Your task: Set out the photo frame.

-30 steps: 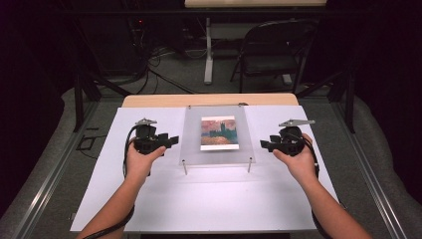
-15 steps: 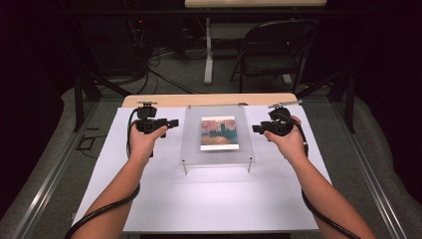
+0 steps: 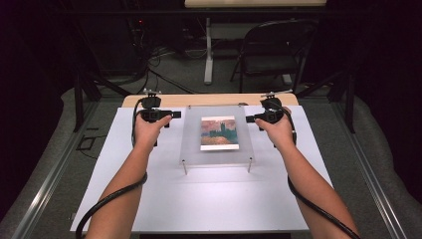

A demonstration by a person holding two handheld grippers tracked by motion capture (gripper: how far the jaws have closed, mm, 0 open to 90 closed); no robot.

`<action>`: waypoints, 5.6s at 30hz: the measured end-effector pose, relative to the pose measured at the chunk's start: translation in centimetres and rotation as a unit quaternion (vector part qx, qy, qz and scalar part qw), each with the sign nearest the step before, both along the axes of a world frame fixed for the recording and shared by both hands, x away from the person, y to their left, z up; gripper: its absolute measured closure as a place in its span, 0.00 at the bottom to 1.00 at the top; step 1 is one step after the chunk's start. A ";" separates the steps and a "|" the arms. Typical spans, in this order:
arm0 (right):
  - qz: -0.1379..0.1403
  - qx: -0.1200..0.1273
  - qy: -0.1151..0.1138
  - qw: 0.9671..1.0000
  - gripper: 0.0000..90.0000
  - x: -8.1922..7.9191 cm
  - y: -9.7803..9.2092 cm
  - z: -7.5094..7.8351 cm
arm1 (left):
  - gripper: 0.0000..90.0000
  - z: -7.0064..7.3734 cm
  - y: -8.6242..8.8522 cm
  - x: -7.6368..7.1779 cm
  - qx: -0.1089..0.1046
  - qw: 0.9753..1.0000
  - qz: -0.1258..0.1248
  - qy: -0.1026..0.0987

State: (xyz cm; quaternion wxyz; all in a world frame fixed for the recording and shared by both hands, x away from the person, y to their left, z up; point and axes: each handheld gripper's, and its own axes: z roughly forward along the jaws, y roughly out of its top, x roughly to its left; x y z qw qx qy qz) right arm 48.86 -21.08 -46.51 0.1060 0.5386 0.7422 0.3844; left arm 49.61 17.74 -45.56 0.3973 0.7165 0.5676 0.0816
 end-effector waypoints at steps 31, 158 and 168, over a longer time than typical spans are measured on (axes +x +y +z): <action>-0.022 0.034 0.071 0.997 0.46 2.4 0.5 -5.3 | 0.43 -6.9 -3.2 1.9 -0.005 0.998 -0.011 0.067; 0.059 -0.012 -0.010 0.998 0.63 -5.3 0.3 2.2 | 0.65 1.2 -2.2 -4.3 -0.029 0.996 -0.083 0.011; 0.077 -0.015 -0.026 0.997 0.65 -6.9 0.0 3.2 | 0.70 2.3 -1.7 -6.0 -0.022 0.994 -0.105 -0.004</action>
